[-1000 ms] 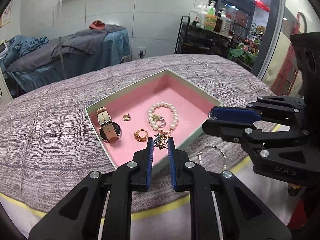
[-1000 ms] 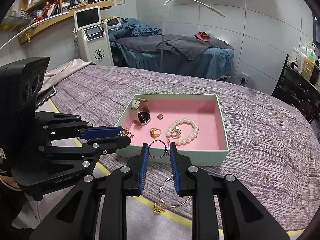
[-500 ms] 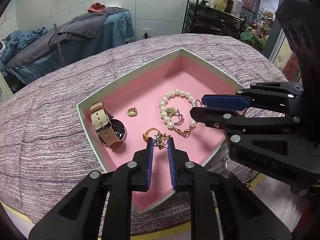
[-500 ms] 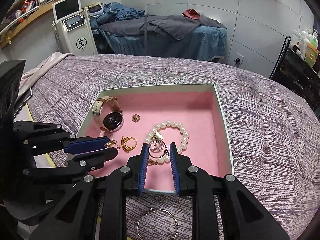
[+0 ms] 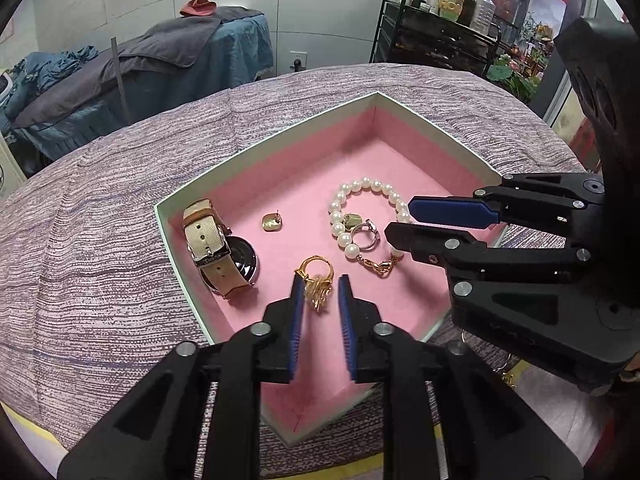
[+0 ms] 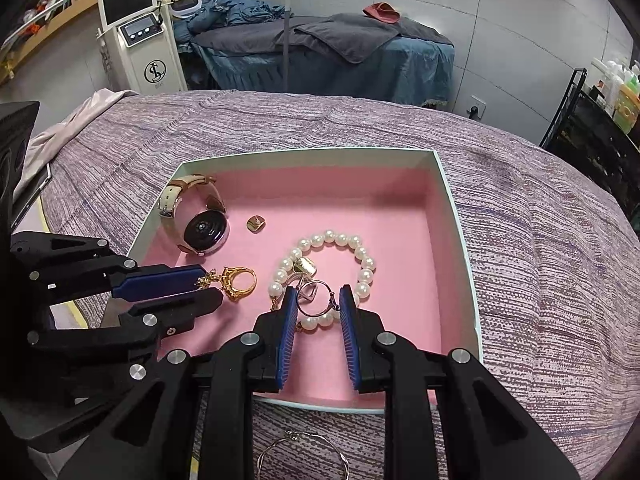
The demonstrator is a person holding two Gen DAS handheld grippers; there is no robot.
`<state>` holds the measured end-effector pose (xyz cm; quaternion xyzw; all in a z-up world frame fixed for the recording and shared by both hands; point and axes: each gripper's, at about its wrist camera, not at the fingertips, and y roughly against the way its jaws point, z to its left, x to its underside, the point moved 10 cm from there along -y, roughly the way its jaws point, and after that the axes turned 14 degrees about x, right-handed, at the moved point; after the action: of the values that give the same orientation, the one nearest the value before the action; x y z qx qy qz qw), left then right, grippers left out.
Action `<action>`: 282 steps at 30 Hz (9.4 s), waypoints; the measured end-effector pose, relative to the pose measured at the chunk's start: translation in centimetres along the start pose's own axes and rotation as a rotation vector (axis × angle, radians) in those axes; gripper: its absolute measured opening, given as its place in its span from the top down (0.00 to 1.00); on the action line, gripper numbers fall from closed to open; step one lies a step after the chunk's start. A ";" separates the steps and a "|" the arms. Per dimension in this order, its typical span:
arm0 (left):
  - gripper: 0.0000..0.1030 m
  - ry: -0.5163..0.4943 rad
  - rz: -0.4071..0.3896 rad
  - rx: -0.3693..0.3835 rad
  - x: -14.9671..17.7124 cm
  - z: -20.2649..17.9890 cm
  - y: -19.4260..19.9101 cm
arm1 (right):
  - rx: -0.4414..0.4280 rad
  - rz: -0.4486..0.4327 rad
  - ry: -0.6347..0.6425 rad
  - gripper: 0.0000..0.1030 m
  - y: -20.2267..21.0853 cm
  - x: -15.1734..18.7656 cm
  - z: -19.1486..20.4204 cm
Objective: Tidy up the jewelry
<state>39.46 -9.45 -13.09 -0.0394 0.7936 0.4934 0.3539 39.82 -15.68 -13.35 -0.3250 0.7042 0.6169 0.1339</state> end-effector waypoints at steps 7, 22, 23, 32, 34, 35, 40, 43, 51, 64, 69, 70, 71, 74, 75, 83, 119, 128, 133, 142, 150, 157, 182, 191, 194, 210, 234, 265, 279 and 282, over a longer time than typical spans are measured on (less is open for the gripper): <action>0.38 -0.018 -0.091 -0.041 -0.8 -0.1 3.0 | 0.024 -0.049 -0.004 0.66 1.1 -0.4 -0.7; 0.10 0.051 -0.254 -0.100 2.1 0.5 9.6 | 0.048 -0.197 -0.066 0.39 8.2 0.4 -3.2; 0.10 0.053 -0.253 -0.098 2.6 0.4 9.7 | 0.046 -0.199 -0.076 0.38 8.5 0.8 -3.4; 0.09 0.028 -0.245 -0.081 6.7 -2.4 9.8 | 0.031 -0.183 -0.105 0.36 9.9 4.6 -3.4; 0.09 0.018 -0.243 -0.082 7.5 -2.9 9.7 | 0.028 -0.179 -0.103 0.36 10.2 5.5 -3.2; 0.09 0.014 -0.239 -0.079 7.8 -3.2 9.5 | 0.026 -0.178 -0.105 0.36 10.3 5.9 -3.2; 0.09 -0.014 -0.210 -0.034 9.5 -5.4 8.2 | 0.014 -0.156 -0.121 0.36 10.3 7.9 -3.2; 0.09 -0.030 -0.189 -0.019 10.1 -6.4 7.2 | 0.015 -0.137 -0.127 0.36 10.0 9.2 -3.4; 0.09 -0.051 -0.149 0.006 10.5 -8.2 5.1 | 0.017 -0.083 -0.124 0.36 8.8 11.8 -3.8; 0.10 -0.035 -0.131 -0.034 10.8 -7.4 4.6 | -0.046 -0.058 -0.073 0.49 8.6 12.8 -2.0; 0.10 -0.025 -0.130 -0.042 11.3 -6.8 4.9 | -0.100 -0.020 -0.035 0.62 7.7 13.0 0.3; 0.10 -0.021 -0.130 -0.041 11.3 -6.8 4.9 | -0.098 -0.018 -0.030 0.63 7.6 12.9 0.5; 0.10 -0.017 -0.130 -0.040 11.3 -6.7 4.9 | -0.098 -0.017 -0.029 0.66 7.6 12.8 0.7; 0.10 -0.009 -0.130 -0.036 11.3 -6.5 4.8 | -0.119 -0.005 -0.040 0.74 7.3 12.4 1.2; 0.10 -0.006 -0.129 -0.035 11.3 -6.4 4.8 | -0.116 -0.002 -0.040 0.75 7.1 12.4 1.3; 0.10 -0.022 -0.110 -0.032 11.4 -6.8 4.2 | -0.084 -0.007 -0.043 0.82 6.6 11.8 1.3; 0.51 -0.091 -0.026 0.086 4.5 -11.7 -3.1 | -0.038 -0.030 -0.227 0.82 8.5 14.4 -6.2; 0.51 -0.079 -0.042 0.108 5.3 -11.6 -1.9 | -0.035 -0.032 -0.225 0.82 8.7 14.4 -6.2; 0.51 -0.068 -0.067 0.120 6.3 -11.3 0.2 | -0.039 -0.040 -0.217 0.82 9.1 14.2 -5.8; 0.51 -0.074 -0.118 0.122 6.8 -10.5 4.1 | -0.079 -0.059 -0.190 0.82 9.8 13.1 -4.2; 0.51 -0.082 -0.161 0.107 5.9 -9.3 6.6 | -0.113 -0.087 -0.143 0.82 10.3 11.1 -2.3; 0.51 -0.091 -0.196 0.071 3.2 -7.1 8.1 | -0.135 -0.127 -0.118 0.82 11.1 8.0 -1.5; 0.51 0.021 -0.010 0.033 -5.7 0.5 -1.5 | -0.035 -0.106 0.030 0.82 4.0 -0.2 -0.8; 0.51 0.049 0.049 0.030 -5.5 1.3 -4.0 | -0.039 -0.056 0.034 0.83 1.9 0.0 -0.5; 0.51 0.038 0.063 0.010 -5.7 1.4 -4.3 | -0.038 -0.048 0.034 0.83 1.4 -0.1 -0.4; 0.33 -0.004 0.050 -0.025 -6.2 1.0 -4.1 | -0.036 -0.048 0.028 0.74 0.8 0.4 -0.1; 0.06 -0.034 -0.388 -0.152 3.1 -2.5 13.7 | 0.013 -0.295 -0.092 0.07 12.7 4.0 -1.6; 0.06 0.079 -0.626 -0.395 20.5 -10.1 27.0 | 0.221 -0.523 -0.268 0.06 28.2 19.9 -2.1; 0.06 0.039 -0.658 -0.391 20.9 -11.3 28.3 | 0.227 -0.565 -0.249 0.06 30.0 19.9 -1.0; 0.06 0.040 -0.654 -0.390 20.9 -11.4 28.2 | 0.227 -0.566 -0.250 0.06 30.1 19.9 -1.0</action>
<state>6.26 1.70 -1.38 -0.3670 0.6370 0.4953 0.4628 6.31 -21.59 -1.34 -0.4127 0.6283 0.5076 0.4209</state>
